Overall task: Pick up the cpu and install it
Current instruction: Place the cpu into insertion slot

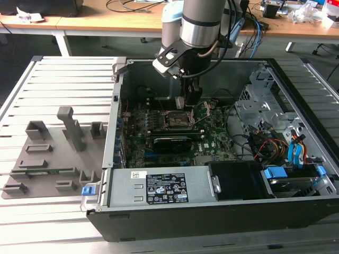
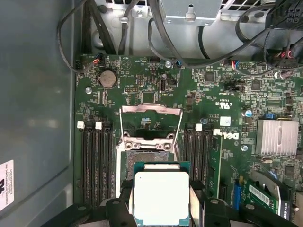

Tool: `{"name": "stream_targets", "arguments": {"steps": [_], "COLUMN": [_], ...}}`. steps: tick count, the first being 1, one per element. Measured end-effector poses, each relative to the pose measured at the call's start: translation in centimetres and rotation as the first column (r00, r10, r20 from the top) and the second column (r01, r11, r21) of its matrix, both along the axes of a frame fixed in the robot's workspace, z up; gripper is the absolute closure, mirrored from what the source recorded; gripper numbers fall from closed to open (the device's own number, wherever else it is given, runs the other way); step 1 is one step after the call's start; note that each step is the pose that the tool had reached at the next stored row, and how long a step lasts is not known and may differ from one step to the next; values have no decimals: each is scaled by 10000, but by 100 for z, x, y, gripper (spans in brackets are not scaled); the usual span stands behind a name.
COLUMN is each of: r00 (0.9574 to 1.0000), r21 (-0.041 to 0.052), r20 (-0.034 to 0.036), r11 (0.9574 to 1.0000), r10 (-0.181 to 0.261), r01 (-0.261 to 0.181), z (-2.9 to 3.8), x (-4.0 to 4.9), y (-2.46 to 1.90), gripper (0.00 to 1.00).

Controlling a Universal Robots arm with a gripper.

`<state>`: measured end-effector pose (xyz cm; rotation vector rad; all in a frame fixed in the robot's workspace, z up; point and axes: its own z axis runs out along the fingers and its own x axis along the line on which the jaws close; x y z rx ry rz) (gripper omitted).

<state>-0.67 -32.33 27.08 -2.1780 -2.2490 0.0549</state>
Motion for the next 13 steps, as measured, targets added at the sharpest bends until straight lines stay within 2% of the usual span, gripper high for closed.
{"name": "stream_targets", "arguments": {"steps": [8, 11, 13], "r00": [10000, 10000, 10000], "r21": [-1, -2, -5], "r20": [0, 0, 0], "r11": [10000, 10000, 10000], "r10": [-1, 0, 0], "r01": [1, 0, 0], "z": [-146, -179, -215], "x": [-1, 0, 0], "y": [10, 28, 66], "gripper": [45, 45, 45]}}
